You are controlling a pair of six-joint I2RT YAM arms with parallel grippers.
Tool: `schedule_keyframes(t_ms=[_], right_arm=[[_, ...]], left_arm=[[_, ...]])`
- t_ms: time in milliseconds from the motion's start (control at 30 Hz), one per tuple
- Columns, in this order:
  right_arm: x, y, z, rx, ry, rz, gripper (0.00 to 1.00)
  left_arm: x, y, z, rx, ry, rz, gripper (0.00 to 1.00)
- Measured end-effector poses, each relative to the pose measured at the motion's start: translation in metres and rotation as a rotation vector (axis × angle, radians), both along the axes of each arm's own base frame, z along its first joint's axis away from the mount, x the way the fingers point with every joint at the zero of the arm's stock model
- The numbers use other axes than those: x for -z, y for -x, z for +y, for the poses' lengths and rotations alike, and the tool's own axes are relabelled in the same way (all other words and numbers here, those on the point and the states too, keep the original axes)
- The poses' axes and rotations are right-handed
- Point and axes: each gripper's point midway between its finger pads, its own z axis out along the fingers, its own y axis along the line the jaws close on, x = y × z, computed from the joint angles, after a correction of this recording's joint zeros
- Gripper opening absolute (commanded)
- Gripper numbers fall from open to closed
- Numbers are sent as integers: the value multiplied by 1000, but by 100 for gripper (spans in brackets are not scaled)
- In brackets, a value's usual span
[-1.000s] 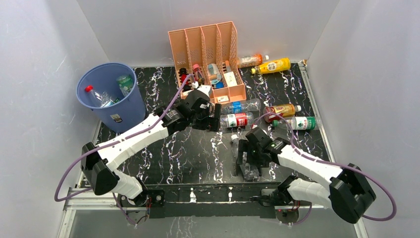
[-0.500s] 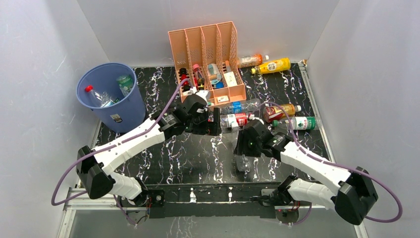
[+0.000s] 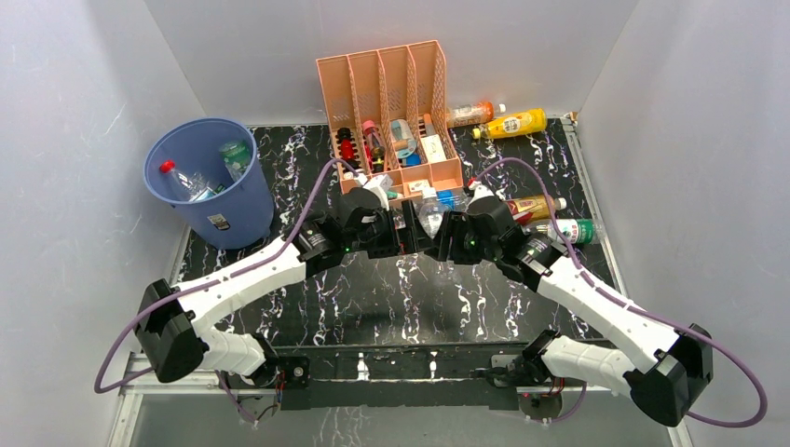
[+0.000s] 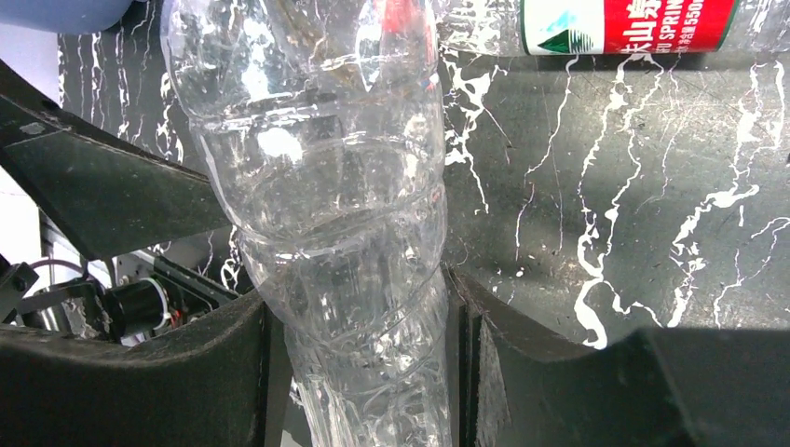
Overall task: Put the plastic bottles in the bin
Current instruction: Pick up the plastic bottle at the center of the board.
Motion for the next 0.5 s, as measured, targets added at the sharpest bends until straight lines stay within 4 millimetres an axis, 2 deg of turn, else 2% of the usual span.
schedule_keyframes(t_ms=[233, 500], right_arm=[[-6, 7, 14, -58, -53, 11, 49], [-11, 7, 20, -61, -80, 1, 49]], left_arm=[[-26, -6, -9, -36, 142, -51, 98], [-29, -7, -9, -48, 160, -57, 98]])
